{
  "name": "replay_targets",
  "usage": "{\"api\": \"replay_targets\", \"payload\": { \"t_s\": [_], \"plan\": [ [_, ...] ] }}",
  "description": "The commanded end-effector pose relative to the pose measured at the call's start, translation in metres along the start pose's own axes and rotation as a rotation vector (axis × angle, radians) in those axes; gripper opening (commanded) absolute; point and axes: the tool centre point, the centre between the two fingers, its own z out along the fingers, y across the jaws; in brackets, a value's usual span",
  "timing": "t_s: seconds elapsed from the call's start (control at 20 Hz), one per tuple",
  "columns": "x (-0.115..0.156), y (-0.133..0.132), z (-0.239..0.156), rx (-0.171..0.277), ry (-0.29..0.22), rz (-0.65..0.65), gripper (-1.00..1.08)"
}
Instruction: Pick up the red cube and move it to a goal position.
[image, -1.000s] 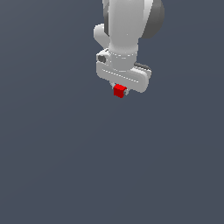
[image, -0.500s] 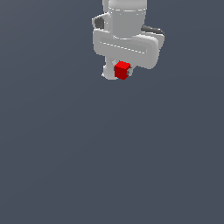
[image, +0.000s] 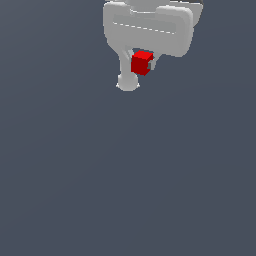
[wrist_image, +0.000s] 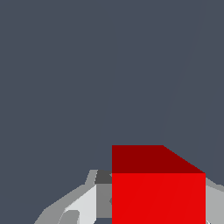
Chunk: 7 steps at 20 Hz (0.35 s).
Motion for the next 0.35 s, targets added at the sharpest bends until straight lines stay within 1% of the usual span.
{"api": "replay_targets", "payload": {
  "t_s": [0.0, 0.3],
  "plan": [
    [0.0011, -0.0008, -0.0073, 0.0, 0.0, 0.0, -1.0],
    [0.0024, -0.0018, -0.0125, 0.0, 0.0, 0.0, -1.0]
  ]
}}
